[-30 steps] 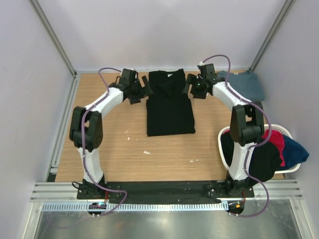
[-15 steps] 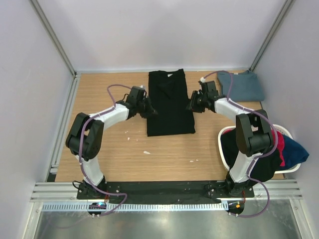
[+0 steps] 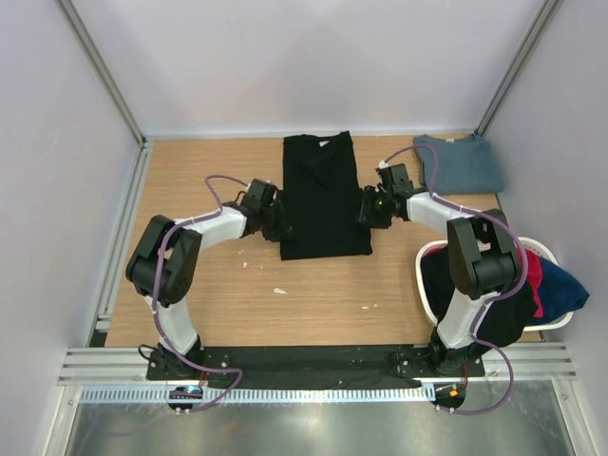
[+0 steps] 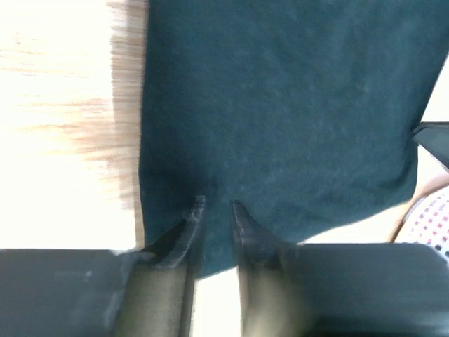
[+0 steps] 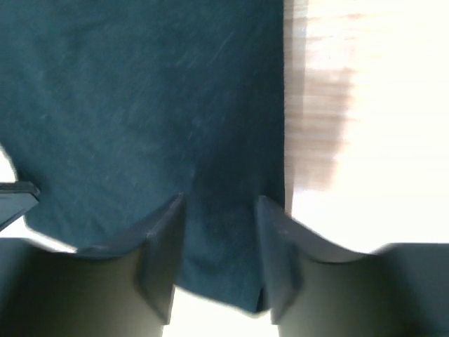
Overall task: Fold and stack the t-shirts
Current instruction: Fold the tshirt
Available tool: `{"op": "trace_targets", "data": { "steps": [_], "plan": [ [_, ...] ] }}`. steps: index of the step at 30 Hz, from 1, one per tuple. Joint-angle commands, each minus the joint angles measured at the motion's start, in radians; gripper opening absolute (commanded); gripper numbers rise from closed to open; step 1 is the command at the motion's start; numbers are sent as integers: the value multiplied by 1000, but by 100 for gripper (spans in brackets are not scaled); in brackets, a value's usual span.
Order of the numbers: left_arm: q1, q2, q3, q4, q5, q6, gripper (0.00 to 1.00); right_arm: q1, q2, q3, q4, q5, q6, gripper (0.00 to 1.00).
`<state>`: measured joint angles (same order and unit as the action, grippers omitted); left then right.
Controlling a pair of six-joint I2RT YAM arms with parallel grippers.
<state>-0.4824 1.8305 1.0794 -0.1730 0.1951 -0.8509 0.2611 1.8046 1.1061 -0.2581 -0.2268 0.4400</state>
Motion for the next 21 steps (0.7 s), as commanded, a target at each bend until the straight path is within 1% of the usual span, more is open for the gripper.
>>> {"op": "trace_targets", "data": {
  "steps": [1,2,3,4,5,7,8,11,12,13,15,16,21],
  "plan": [
    [-19,-126,50,-83,3,64,32,7,-157,72,-104,7,-29,53],
    [-28,-187,42,-103,-5,64,44,7,-180,69,-133,17,-26,67],
    [-35,-216,34,-121,-11,62,55,7,-206,64,-189,24,-23,75],
    [-47,-279,7,-152,-28,50,69,7,-247,39,-211,24,-12,79],
    [-53,-305,-5,-178,-40,38,73,7,-272,19,-233,29,-3,86],
    [-62,-358,-44,-238,-71,6,75,9,-325,-53,-286,40,11,88],
    [-67,-400,-97,-247,-74,-32,75,9,-339,-81,-297,41,22,87],
    [-70,-450,-185,-243,-88,-95,74,9,-381,-204,-280,40,42,85],
    [-70,-461,-232,-223,-86,-100,74,9,-387,-230,-253,35,48,82],
    [-70,-461,-252,-214,-86,-106,72,10,-390,-270,-239,29,55,82],
    [-70,-458,-297,-169,-62,-119,71,10,-390,-294,-186,26,77,81],
    [-70,-452,-308,-116,-56,-123,71,10,-389,-314,-166,24,85,79],
    [-70,-390,-329,12,-65,-152,66,10,-363,-339,-58,49,126,74]
  ]
}}
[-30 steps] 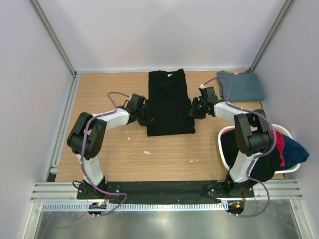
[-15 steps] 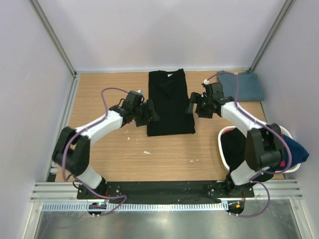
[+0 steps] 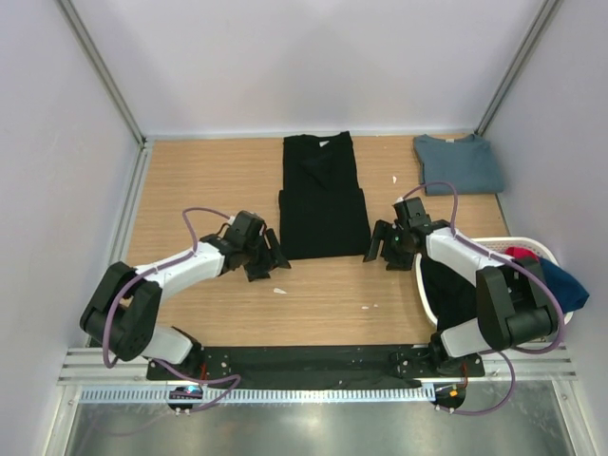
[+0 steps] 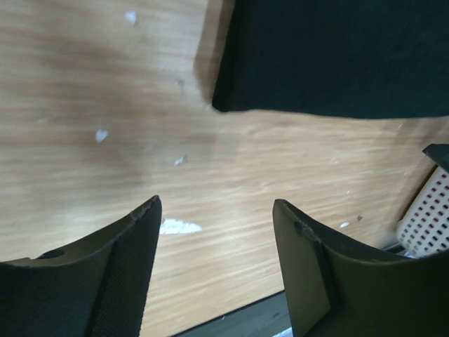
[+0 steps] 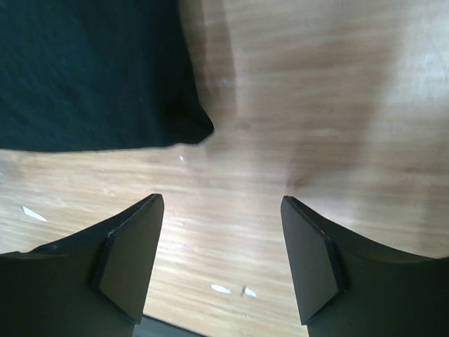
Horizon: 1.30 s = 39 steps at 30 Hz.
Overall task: Fold and stack the t-shirts
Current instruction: Fold the tshirt
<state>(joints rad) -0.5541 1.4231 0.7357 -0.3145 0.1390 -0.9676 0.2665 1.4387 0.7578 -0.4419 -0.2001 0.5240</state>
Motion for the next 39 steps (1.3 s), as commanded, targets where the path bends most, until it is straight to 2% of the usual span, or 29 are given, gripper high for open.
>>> {"op": "trace_targets", "data": {
  "steps": [1,13,20,26,32,35,36,39],
  "plan": [
    [2,39,17,169,-7,-37,65,5,9,2,140,25,47,73],
    [14,178,56,238,-16,-2,55,7,74,-26,267,64,82,59],
    [31,203,70,218,-22,21,52,7,114,-26,308,51,105,50],
    [33,232,68,196,-49,43,44,7,137,-28,327,50,105,44],
    [33,277,90,195,-64,73,30,7,150,-28,332,53,102,29],
    [33,295,97,183,-82,95,15,7,149,-29,327,59,93,14],
    [33,296,97,180,-87,96,2,7,152,-29,322,59,88,8],
    [31,290,91,152,-87,105,0,8,147,-28,278,57,58,1]
  ]
}}
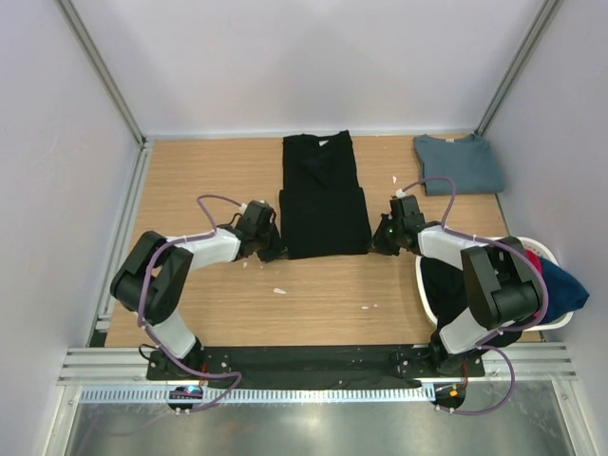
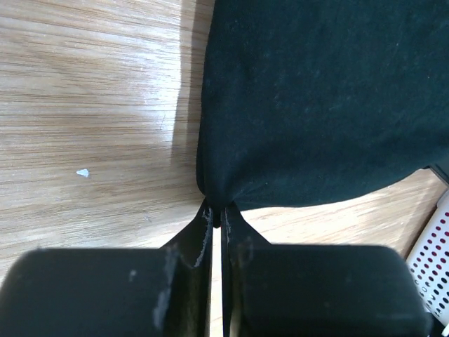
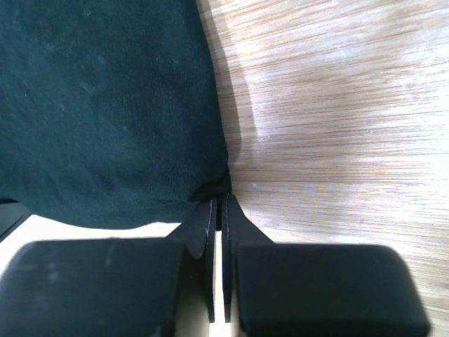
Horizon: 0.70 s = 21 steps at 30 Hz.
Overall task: Fold and stack the t-shirts
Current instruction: Fold the tshirt
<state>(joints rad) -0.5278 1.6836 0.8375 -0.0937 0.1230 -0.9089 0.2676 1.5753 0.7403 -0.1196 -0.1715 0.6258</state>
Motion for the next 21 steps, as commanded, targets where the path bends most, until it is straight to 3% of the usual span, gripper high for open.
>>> {"op": "trace_targets", "data": {
  "steps": [1,11,17,21],
  "plan": [
    [5,22,-15,-81,-69,48,0,8,-4,-13,-58,26,-52,1],
    [-75,-240,-130,-425,-52,41,0,27,-265,-148,-319,-25,-78,1],
    [-190,-462,-138,-698,-75,-40,0,125,-582,-281,-457,-92,73,1],
    [-224,-585,-89,-846,-92,-117,0,243,-736,-234,-538,-39,192,2]
  ]
}}
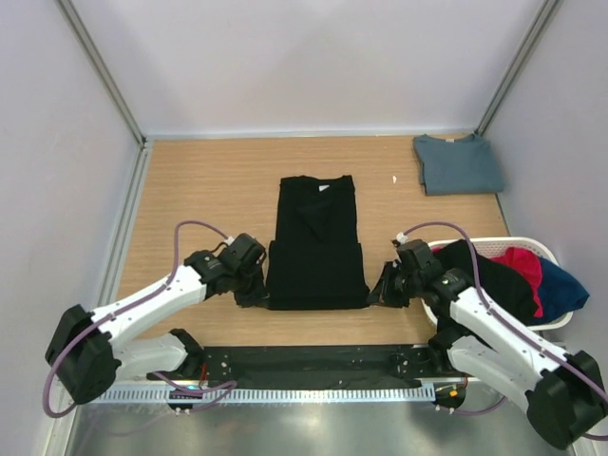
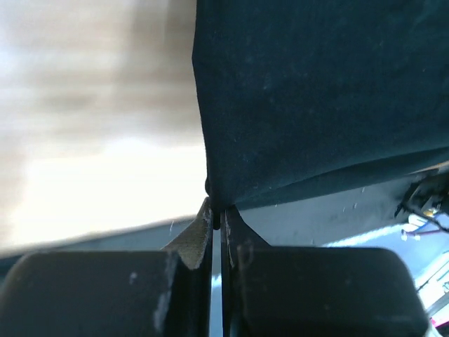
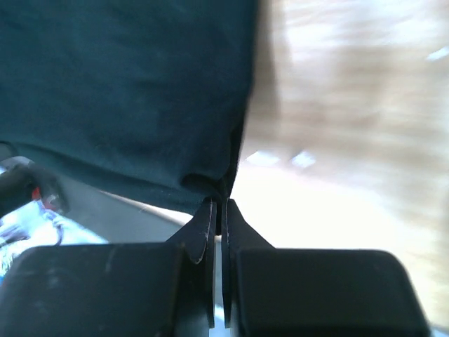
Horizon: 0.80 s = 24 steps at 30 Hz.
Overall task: Fold and stack the t-shirts
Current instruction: Fold the tshirt
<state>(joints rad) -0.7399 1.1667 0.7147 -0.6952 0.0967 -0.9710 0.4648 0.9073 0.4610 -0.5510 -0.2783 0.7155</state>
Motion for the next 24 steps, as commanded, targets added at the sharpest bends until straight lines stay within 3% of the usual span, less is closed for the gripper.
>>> {"op": "trace_targets", "data": {
  "steps": [1,6,12,24],
  "plan": [
    [-15,-85,49,-289,-72,-66,0,64,-83,65,-148,73,108,1],
    [-13,-128,224,-415,-143,-97,0,78,-42,275,-268,135,99,2],
    [-12,-56,416,-535,-304,-78,0,77,57,539,-418,358,61,1],
    [125,67,539,-314,-388,35,0,54,179,633,-213,453,-33,1]
  ]
}}
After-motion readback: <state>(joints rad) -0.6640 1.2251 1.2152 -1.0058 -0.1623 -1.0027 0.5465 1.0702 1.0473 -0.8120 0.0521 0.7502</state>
